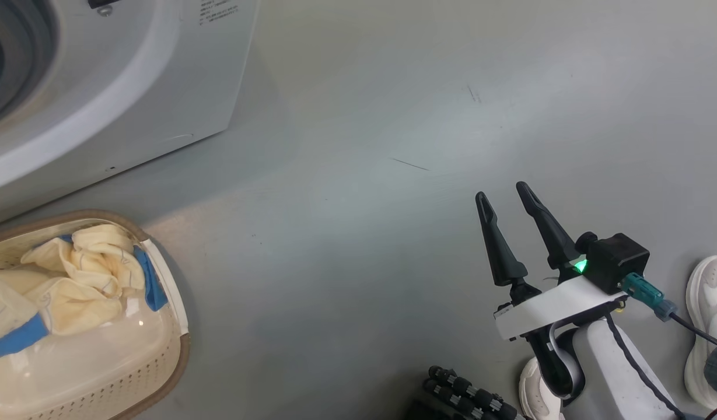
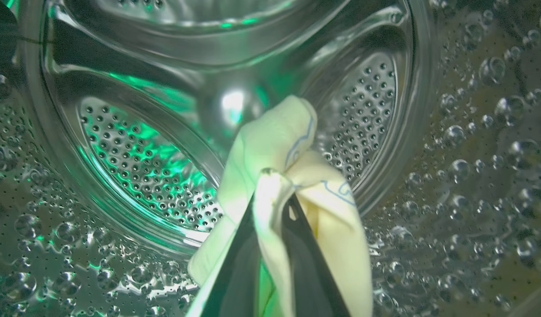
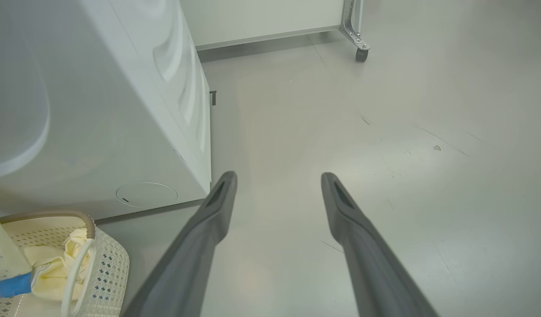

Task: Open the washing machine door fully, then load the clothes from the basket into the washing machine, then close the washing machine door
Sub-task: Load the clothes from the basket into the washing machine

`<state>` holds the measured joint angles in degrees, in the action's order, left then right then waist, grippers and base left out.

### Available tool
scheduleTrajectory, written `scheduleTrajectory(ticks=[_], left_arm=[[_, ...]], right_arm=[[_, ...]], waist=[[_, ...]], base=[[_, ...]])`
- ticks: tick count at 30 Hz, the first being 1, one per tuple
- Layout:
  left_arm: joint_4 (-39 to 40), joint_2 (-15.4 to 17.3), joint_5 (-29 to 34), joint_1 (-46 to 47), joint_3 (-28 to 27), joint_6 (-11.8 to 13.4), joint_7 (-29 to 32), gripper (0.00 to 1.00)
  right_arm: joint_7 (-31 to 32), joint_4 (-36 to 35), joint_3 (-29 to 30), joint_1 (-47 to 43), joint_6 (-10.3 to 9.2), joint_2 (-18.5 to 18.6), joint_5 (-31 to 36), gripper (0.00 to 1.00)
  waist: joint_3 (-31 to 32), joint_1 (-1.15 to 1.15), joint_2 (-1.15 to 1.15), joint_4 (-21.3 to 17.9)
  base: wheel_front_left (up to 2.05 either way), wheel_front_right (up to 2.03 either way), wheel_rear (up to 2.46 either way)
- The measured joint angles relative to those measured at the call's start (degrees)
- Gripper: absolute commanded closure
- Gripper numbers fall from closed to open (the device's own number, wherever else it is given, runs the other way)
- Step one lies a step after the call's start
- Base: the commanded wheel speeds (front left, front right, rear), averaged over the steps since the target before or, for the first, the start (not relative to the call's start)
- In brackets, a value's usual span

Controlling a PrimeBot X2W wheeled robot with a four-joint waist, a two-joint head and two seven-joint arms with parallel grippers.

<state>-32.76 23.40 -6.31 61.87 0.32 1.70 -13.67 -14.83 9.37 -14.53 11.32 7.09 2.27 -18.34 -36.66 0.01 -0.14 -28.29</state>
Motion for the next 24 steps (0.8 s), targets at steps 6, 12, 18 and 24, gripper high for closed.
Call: scheduleTrajectory(ticks=[6, 12, 18, 24], left_arm=[[-2.66, 0.20, 1.89, 2.52, 1.64, -0.11, -0.47, 1.00], [-8.94, 0.09, 2.53, 1.92, 2.03, 0.05, -0.46, 0.83], [-13.43, -1.19, 2.83, 1.41, 3.55, -0.08, -0.42, 0.00], [-16.90, -5.02, 2.56, 0.65, 4.08, 0.05, 0.03, 0.00]], right_arm=[[0.00, 0.34, 0.05, 0.80, 0.00, -0.03, 0.00, 0.00], [0.00, 1.11, 0.15, 0.80, 0.00, -0.04, 0.00, 0.00], [0.00, 1.64, 1.42, 0.80, 0.00, -0.05, 0.00, 0.00], [0.00, 2.22, 1.76, 0.79, 0.00, -0.03, 0.00, 0.00]], waist=[[-0.63, 0.00, 0.00, -0.34], [0.02, 0.00, 0.00, -0.19], [1.37, 0.00, 0.00, 0.49], [3.14, 0.00, 0.00, 2.08]], base=[[0.00, 0.00, 0.00], [0.00, 0.00, 0.00], [0.00, 0.00, 0.00], [0.00, 0.00, 0.00]])
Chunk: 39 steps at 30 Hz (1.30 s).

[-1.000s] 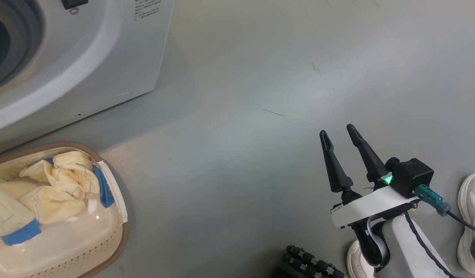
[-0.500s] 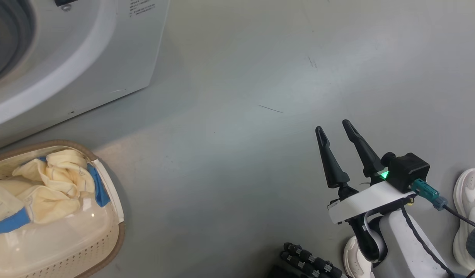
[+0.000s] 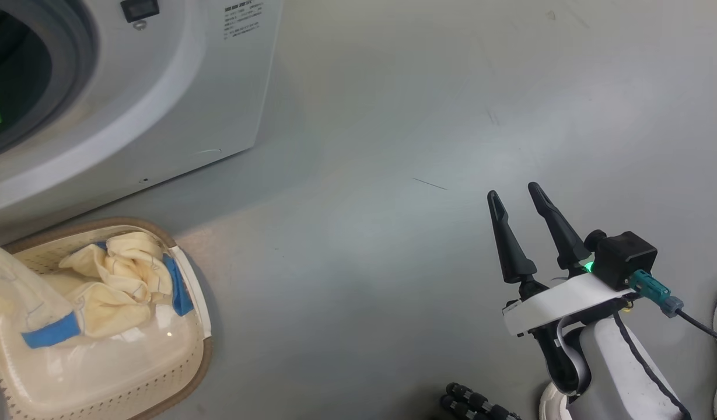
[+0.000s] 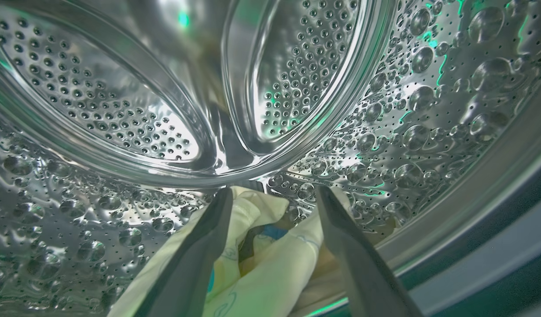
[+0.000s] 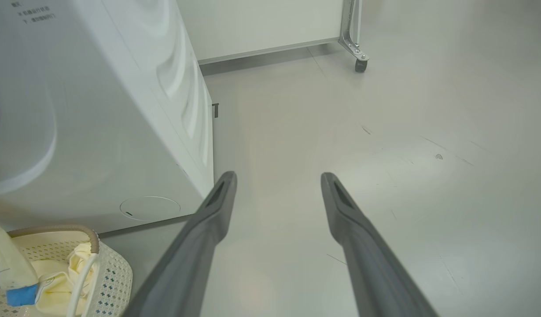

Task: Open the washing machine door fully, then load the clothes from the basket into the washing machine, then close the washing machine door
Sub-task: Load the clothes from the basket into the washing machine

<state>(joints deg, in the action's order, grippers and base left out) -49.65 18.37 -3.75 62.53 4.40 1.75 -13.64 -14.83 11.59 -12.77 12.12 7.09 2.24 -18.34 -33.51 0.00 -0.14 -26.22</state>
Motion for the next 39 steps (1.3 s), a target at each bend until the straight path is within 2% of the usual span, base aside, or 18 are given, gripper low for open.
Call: scheduleTrajectory(ticks=[4, 17, 28, 39], left_arm=[[-1.70, -2.81, -0.25, -0.12, 0.37, 0.97, -0.08, 0.00], [-4.57, -9.64, -1.34, -3.91, 1.23, 1.45, -0.59, 0.00], [-1.15, -15.79, -5.00, -8.51, -0.44, 1.94, -0.77, 0.00], [6.32, -16.47, -6.84, -16.53, 0.35, -0.03, -0.77, 0.00]], right_arm=[[0.00, 0.20, 0.55, -0.03, 0.00, 0.02, 0.05, 0.00], [0.00, 0.64, 2.86, -0.40, 0.00, 1.86, 0.37, 0.00], [0.00, 0.00, 5.33, -1.42, 0.00, 3.24, 0.79, 0.00], [0.00, -0.16, 6.83, -2.76, 0.00, 3.92, 1.24, 0.00]], waist=[[1.72, 0.00, 0.00, 1.93], [6.80, 0.00, 0.00, 8.02], [9.00, 0.00, 0.00, 14.03], [10.03, -0.01, 0.00, 18.64]], base=[[0.00, 0.00, 0.00], [0.00, 0.00, 0.00], [0.00, 0.00, 0.00], [0.00, 0.00, 0.00]])
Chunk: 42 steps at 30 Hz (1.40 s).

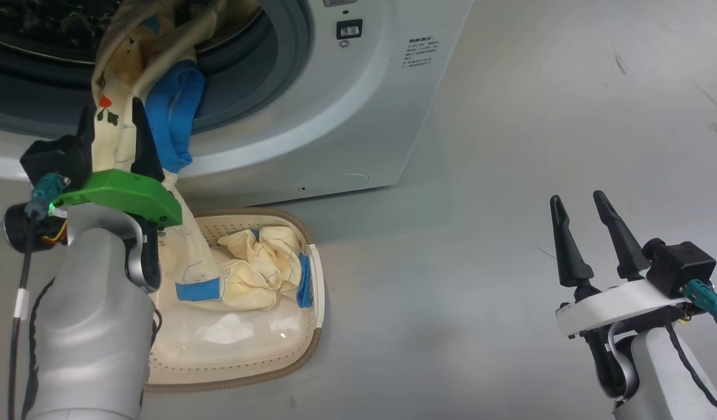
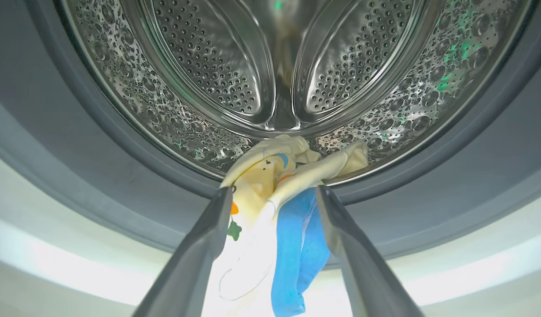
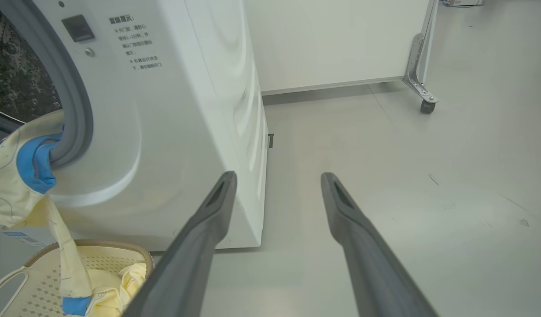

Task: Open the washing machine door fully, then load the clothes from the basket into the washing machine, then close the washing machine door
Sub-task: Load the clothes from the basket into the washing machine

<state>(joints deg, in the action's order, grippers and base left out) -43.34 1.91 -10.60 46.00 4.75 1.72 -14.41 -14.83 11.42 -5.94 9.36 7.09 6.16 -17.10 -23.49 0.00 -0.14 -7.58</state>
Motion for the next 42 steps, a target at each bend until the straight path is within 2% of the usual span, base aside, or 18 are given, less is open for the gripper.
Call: scheduleTrajectory(ticks=[10, 25, 42], left_arm=[[6.31, -0.05, -0.57, -9.38, 1.00, -1.08, 0.00, 0.00], [14.17, -0.08, -1.42, -21.96, 1.36, -1.05, 0.01, 0.00], [20.81, -0.07, -2.04, -28.11, 2.19, 0.23, 0.01, 0.00]], right_arm=[[0.00, -0.57, 0.19, -0.08, 0.00, 0.15, 0.40, 0.00], [0.00, -0.75, 0.66, -1.06, 0.00, 0.27, 0.51, 0.00], [0.00, -0.99, 1.00, -1.17, 0.00, 0.51, 0.58, 0.00]], waist=[[0.37, 0.00, 0.00, 2.71], [0.40, 0.00, 0.00, 3.56], [0.26, 0.00, 0.00, 4.07]], base=[[0.00, 0.00, 0.00], [0.00, 0.00, 0.00], [0.00, 0.00, 0.00]])
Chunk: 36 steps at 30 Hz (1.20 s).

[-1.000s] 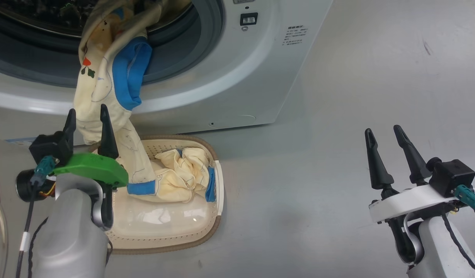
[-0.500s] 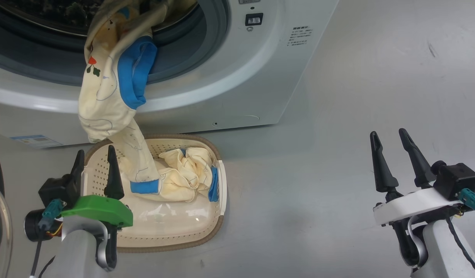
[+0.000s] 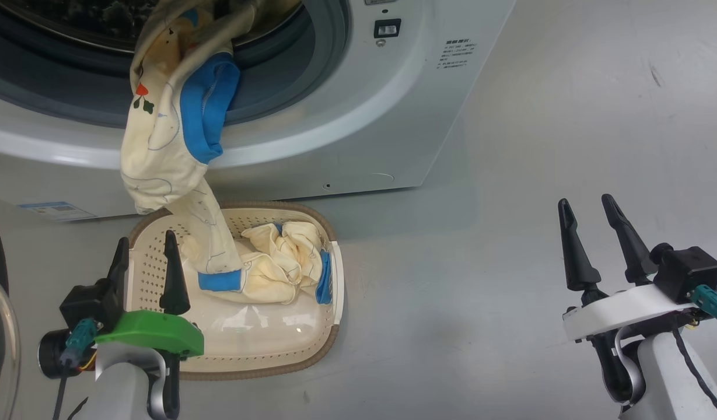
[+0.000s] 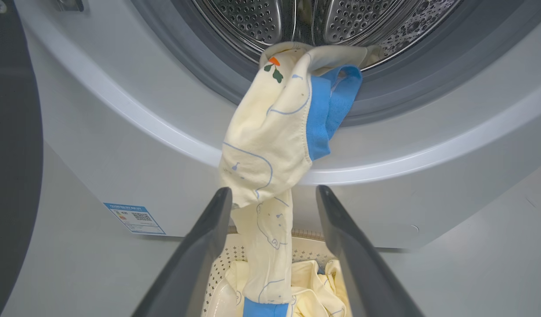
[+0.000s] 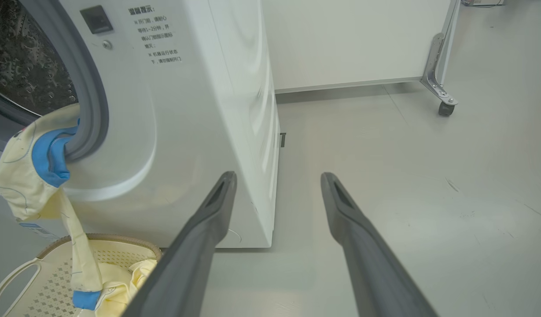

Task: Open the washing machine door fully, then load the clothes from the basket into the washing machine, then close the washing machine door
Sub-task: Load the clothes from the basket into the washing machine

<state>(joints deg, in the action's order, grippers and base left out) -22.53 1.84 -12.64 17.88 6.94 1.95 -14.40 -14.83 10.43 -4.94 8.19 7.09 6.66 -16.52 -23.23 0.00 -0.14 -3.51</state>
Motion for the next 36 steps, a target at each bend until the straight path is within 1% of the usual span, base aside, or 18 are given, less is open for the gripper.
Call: scheduleTrajectory(ticks=[16, 20, 29, 36], left_arm=[[2.55, 0.01, -0.10, -2.12, 0.15, 1.00, -0.01, 0.00], [2.67, 0.04, -1.14, -2.27, -0.33, 1.23, -0.01, 0.00], [0.54, 0.05, -2.12, -1.56, -1.97, 1.23, 0.00, 0.00], [-1.90, 0.22, -2.93, 2.10, -3.16, 1.22, -0.01, 0.00]], right_arm=[[0.00, -0.03, -0.40, 0.00, 0.00, -0.15, 0.00, 0.00], [0.00, -0.15, -1.20, 0.01, 0.00, -0.30, 0.00, 0.00], [0.00, -0.41, -1.68, 0.07, 0.00, -0.26, 0.00, 0.00], [0.00, -1.05, -1.57, 0.34, 0.00, -0.26, -0.01, 0.00]], waist=[[0.17, 0.00, 0.00, -1.11], [-0.16, 0.00, 0.00, -1.69], [-1.72, 0.00, 0.00, -3.50], [-3.75, 0.00, 0.00, -4.84]], base=[[0.00, 0.00, 0.00], [0.00, 0.00, 0.00], [0.00, 0.00, 0.00], [0.00, 0.00, 0.00]])
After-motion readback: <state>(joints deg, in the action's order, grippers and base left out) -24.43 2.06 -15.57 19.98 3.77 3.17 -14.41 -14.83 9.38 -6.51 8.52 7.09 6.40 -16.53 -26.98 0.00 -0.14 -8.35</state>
